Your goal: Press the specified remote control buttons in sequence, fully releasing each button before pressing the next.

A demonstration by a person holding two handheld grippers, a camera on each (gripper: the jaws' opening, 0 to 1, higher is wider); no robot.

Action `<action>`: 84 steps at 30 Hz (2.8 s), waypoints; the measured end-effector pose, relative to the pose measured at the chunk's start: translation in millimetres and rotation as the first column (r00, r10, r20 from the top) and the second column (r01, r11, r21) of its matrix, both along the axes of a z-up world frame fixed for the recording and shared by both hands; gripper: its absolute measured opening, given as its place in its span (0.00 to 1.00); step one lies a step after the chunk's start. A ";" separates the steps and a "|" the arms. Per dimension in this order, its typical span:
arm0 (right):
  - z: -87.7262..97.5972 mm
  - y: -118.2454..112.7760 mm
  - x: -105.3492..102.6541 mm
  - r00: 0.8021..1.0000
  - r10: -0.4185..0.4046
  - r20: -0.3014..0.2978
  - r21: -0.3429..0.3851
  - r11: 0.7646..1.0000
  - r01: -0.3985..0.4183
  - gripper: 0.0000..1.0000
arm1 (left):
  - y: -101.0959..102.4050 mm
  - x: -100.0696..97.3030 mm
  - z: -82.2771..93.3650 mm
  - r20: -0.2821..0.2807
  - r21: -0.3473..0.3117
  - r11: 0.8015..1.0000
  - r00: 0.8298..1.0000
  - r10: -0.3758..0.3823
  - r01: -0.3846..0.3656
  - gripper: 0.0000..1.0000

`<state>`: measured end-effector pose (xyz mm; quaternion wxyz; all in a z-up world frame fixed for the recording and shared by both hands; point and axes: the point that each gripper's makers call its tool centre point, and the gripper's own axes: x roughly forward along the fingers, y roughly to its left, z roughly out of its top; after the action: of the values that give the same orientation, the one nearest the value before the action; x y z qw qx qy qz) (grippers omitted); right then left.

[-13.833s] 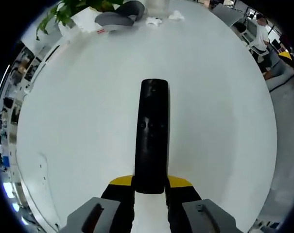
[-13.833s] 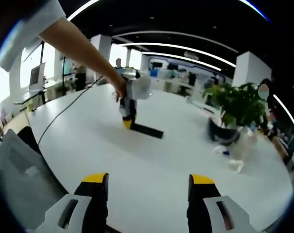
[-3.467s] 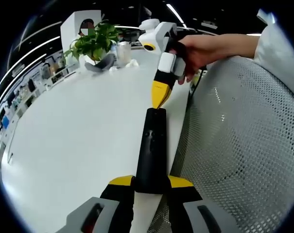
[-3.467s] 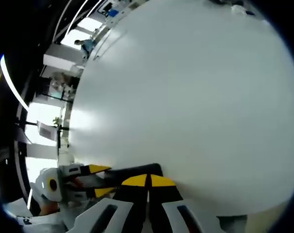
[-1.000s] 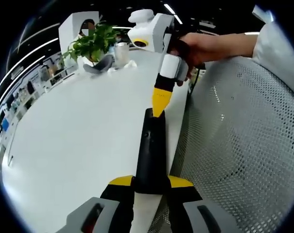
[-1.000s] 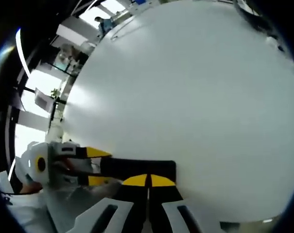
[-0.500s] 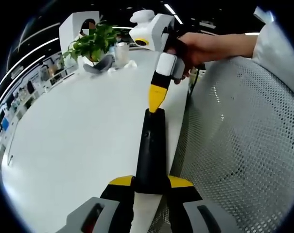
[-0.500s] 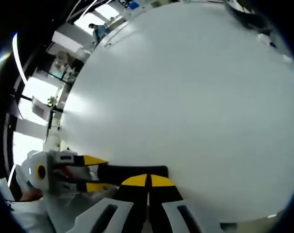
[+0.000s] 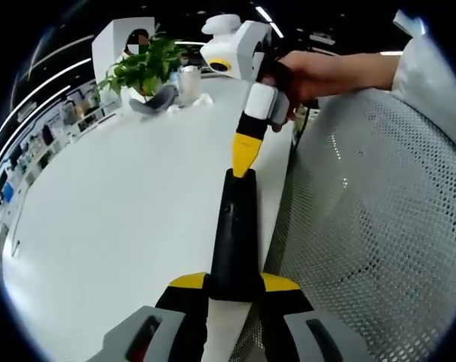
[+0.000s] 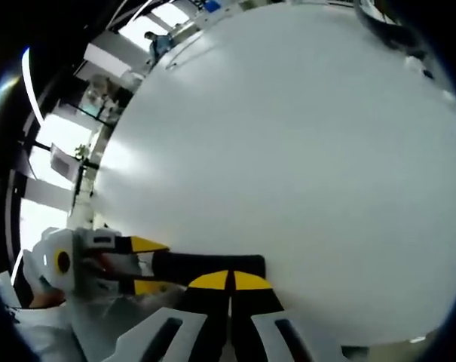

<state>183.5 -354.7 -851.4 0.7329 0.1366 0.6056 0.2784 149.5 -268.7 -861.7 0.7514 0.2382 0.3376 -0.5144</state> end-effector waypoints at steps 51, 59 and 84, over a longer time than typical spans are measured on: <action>0.6 -0.3 3.8 0.999 0.020 0.036 -0.001 1.000 -0.020 0.00 | -0.3 0.1 0.2 0.002 -0.005 1.000 1.000 -0.006 0.006 0.25; 7.5 9.3 4.1 0.999 0.026 0.045 0.056 0.998 -0.029 0.00 | -0.6 0.6 -0.4 0.001 -0.005 1.000 1.000 -0.005 0.005 0.25; -0.7 9.9 0.9 0.997 0.065 0.043 0.025 0.997 -0.066 0.00 | -0.5 0.8 -0.1 0.001 -0.007 1.000 1.000 -0.004 0.004 0.25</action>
<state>184.3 -344.8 -852.1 0.7341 0.1202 0.5904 0.3131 150.3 -269.2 -861.8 0.7515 0.2362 0.3351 -0.5169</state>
